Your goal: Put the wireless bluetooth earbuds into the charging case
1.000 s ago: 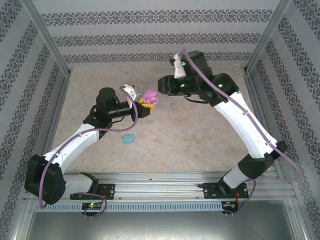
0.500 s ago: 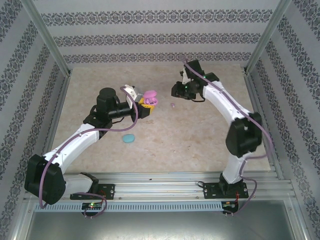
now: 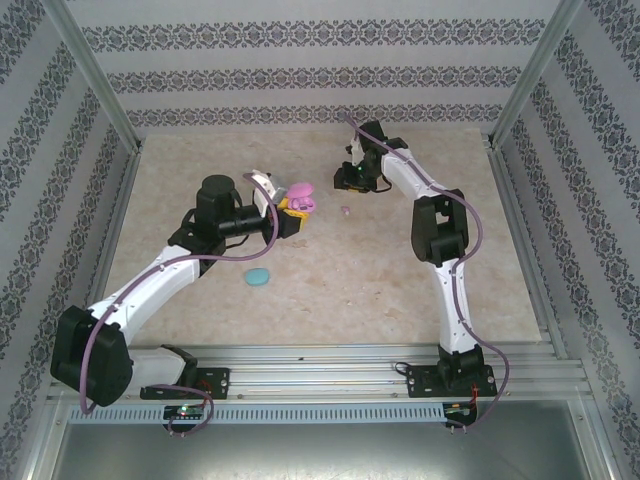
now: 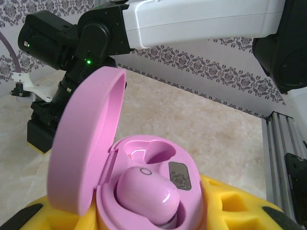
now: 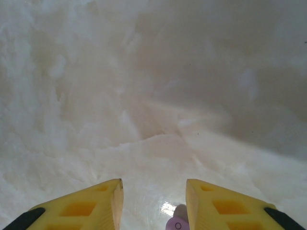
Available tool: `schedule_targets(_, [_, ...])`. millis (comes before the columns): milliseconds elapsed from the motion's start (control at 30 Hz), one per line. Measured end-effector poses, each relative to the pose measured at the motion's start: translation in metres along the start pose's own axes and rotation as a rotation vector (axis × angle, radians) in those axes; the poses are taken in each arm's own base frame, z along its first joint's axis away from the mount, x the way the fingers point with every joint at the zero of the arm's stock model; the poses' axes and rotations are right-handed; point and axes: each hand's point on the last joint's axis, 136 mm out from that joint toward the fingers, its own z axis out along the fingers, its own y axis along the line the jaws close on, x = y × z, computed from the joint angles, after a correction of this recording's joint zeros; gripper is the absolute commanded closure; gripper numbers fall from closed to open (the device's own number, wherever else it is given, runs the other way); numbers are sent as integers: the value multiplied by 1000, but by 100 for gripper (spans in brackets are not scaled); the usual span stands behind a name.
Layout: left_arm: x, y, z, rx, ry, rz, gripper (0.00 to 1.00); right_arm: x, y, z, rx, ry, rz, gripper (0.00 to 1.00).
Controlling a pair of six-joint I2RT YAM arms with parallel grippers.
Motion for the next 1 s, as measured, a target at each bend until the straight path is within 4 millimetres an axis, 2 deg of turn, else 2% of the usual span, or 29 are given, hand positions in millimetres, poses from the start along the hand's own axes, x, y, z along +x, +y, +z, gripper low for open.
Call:
schedule_targets(167, [3,3,4,0,11,-9,87,11,0,6,-31,49,-18,62])
schedule_targets(233, [5,4,5,1,16,-13,87,20,-2,11,-41,73,-21,63])
schedule_targets(333, [7,5,7,1,21,-18,87,43,-11,23,-40,134,-8,63])
schedule_targets(367, [7,5,7,1,21,-18,87,43,-11,24,-50,127,-14,63])
schedule_targets(467, [7,5,7,1,21,-18,87,51,-12,15,-52,133,-13,63])
schedule_targets(767, [1,4,3,-7,7,-6,87,66,-10,14,-51,124,-30,63])
schedule_targets(1000, [-4,1,0,-8,-5,4,87,78,-7,11,-18,120,62,58])
